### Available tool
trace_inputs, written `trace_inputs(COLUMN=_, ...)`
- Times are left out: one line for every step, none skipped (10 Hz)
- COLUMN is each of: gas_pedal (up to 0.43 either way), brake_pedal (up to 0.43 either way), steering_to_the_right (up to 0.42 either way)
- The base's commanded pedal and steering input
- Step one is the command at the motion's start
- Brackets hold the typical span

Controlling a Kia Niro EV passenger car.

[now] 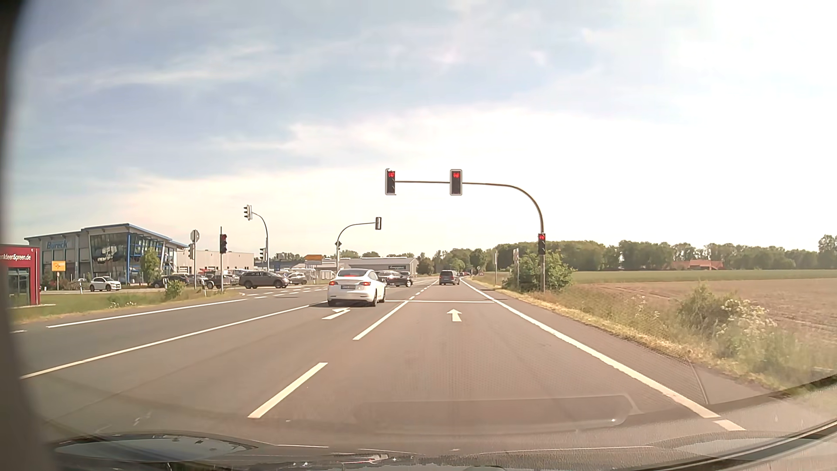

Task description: Follow the waypoints while adhering to traffic rules and regulations

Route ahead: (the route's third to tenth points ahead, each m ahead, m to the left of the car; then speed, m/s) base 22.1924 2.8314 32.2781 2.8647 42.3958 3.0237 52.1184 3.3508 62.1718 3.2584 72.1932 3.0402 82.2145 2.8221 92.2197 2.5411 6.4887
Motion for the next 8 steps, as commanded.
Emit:
trace_inputs(gas_pedal=0.0, brake_pedal=0.0, steering_to_the_right=0.0)
trace_inputs(gas_pedal=0.0, brake_pedal=0.0, steering_to_the_right=0.0)
trace_inputs(gas_pedal=0.0, brake_pedal=0.0, steering_to_the_right=0.0)
trace_inputs(gas_pedal=0.0, brake_pedal=0.0, steering_to_the_right=0.0)
trace_inputs(gas_pedal=0.0, brake_pedal=0.0, steering_to_the_right=0.0)
trace_inputs(gas_pedal=0.0, brake_pedal=0.006, steering_to_the_right=0.0)
trace_inputs(gas_pedal=0.0, brake_pedal=0.018, steering_to_the_right=0.0)
trace_inputs(gas_pedal=0.0, brake_pedal=0.061, steering_to_the_right=0.0)
